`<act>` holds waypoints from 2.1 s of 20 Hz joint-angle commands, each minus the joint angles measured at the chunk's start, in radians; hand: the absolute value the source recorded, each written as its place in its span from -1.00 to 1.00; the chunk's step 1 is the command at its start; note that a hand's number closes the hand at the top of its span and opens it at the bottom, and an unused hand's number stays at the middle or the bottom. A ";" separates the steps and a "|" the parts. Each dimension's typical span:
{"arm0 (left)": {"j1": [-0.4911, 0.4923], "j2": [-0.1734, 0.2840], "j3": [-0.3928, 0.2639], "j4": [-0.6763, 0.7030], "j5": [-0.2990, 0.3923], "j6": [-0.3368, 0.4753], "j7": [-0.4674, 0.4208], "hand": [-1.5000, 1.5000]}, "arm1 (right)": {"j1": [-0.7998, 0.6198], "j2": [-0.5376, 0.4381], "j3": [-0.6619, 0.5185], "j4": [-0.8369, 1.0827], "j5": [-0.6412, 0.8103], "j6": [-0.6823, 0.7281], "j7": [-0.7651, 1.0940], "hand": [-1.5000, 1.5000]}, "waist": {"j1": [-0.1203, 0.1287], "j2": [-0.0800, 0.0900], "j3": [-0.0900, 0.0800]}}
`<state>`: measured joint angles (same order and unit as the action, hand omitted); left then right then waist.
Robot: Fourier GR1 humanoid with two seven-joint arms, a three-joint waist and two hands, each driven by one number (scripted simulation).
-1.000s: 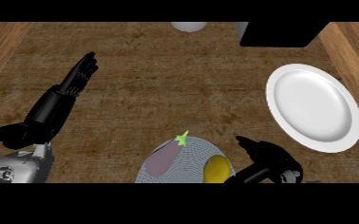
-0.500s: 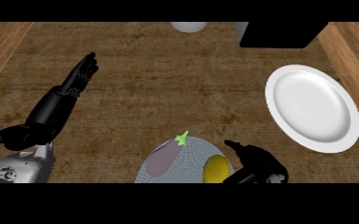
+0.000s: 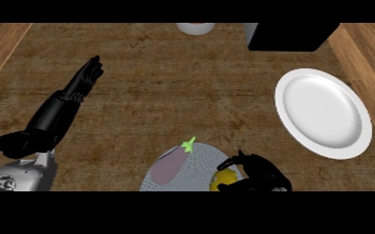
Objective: Pick the lemon from the placemat and place it in the plate
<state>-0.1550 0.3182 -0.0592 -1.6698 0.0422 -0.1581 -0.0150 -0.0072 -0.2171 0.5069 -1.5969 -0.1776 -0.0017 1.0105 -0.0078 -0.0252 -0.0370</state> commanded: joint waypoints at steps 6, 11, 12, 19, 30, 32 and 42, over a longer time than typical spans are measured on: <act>-0.006 -0.007 -0.024 0.017 -0.007 -0.013 0.015 0.00 | -0.193 -0.262 0.377 -0.079 0.602 0.112 -0.134 1.00 | 0.066 -0.024 0.026; 0.010 -0.013 0.004 0.048 -0.015 0.012 -0.012 0.00 | -0.192 -0.272 0.567 -0.126 0.991 -0.054 -0.114 1.00 | -0.007 -0.003 0.034; -0.011 0.000 0.015 0.040 -0.022 0.019 0.008 0.00 | -0.181 -0.279 0.603 -0.156 1.060 -0.075 -0.087 1.00 | -0.019 -0.004 0.035; 0.008 -0.005 0.044 0.077 -0.011 0.006 -0.059 0.00 | -0.049 -0.274 0.750 -0.414 1.465 -0.111 0.144 1.00 | -0.025 0.015 0.035; 0.044 -0.030 0.004 0.006 -0.046 0.006 -0.037 0.00 | 0.138 -0.408 0.654 -0.741 1.735 -0.076 0.172 1.00 | -0.016 0.018 0.037; 0.048 -0.057 -0.008 -0.012 -0.058 0.034 -0.011 0.00 | 0.171 -0.476 0.571 -0.736 1.723 -0.166 0.144 1.00 | -0.010 0.021 0.038; 0.010 -0.031 0.034 0.002 -0.034 -0.031 -0.012 0.00 | 0.179 -0.477 0.189 -0.697 1.439 -0.238 -0.033 1.00 | 0.007 0.027 0.038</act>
<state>-0.1459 0.2895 -0.0263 -1.6543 0.0129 -0.1802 -0.0287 0.1495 -0.6685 0.8326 -2.3482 1.3709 -0.1204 1.0112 -0.0038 0.0003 0.0004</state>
